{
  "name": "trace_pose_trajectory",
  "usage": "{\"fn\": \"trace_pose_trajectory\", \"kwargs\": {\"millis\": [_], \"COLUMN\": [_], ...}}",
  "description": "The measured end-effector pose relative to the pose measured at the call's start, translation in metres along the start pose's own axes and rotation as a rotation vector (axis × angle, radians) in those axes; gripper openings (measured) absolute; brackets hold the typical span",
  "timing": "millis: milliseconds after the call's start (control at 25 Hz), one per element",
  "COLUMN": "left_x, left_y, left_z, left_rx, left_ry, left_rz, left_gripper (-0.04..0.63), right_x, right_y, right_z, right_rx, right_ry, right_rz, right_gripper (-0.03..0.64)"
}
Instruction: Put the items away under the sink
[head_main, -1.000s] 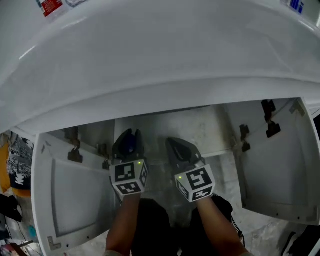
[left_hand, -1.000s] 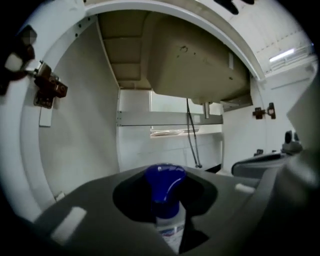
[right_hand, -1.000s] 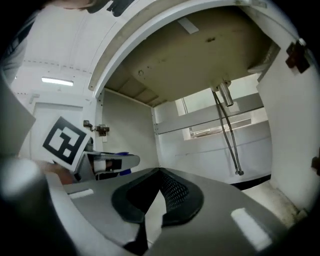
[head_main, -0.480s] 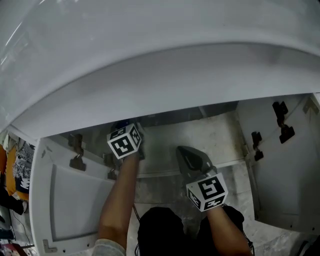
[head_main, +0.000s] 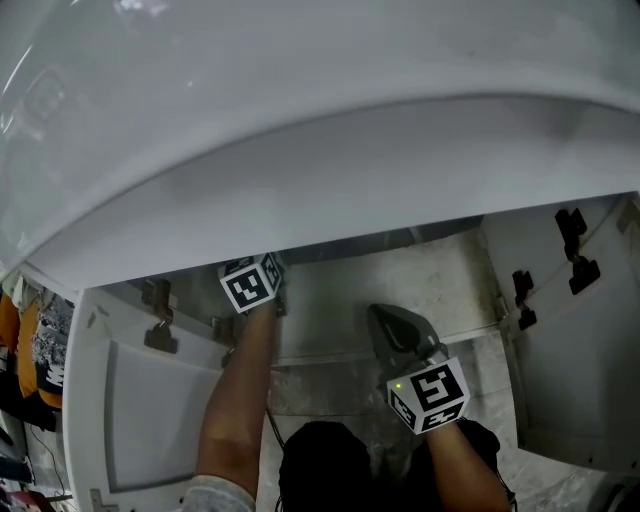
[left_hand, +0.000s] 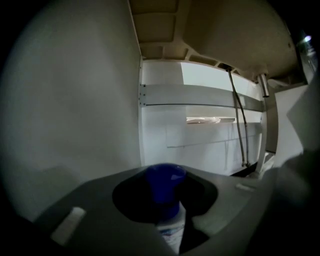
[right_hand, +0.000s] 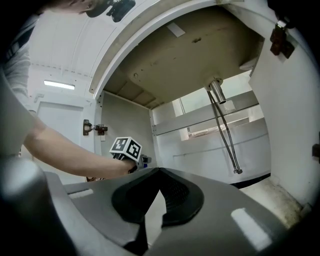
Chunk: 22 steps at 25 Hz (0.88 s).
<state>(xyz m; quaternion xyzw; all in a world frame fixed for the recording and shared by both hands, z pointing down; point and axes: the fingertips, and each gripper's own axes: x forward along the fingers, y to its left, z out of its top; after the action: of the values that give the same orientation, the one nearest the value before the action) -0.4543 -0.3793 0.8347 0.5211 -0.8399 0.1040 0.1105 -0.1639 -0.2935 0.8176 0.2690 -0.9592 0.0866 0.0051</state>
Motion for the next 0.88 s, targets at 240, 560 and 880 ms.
{"fn": "trace_pose_trajectory", "kwargs": {"millis": [240, 560, 880], "left_x": [-0.004, -0.012, -0.028], "left_y": [0.002, 0.006, 0.008], "left_z": [-0.003, 0.0, -0.002], "left_rx": [-0.026, 0.024, 0.023], "left_ry": [-0.019, -0.042, -0.096], "left_rz": [-0.021, 0.007, 0.034], "left_gripper": [0.1, 0.181, 0.268], "right_x": [0.002, 0.005, 0.007], "right_y": [0.001, 0.001, 0.005], "right_z": [-0.001, -0.008, -0.005], "right_rx": [0.007, 0.015, 0.017], "right_ry": [0.001, 0.019, 0.008], "right_rz": [0.0, -0.004, 0.001], "right_gripper": [-0.002, -0.002, -0.003]}}
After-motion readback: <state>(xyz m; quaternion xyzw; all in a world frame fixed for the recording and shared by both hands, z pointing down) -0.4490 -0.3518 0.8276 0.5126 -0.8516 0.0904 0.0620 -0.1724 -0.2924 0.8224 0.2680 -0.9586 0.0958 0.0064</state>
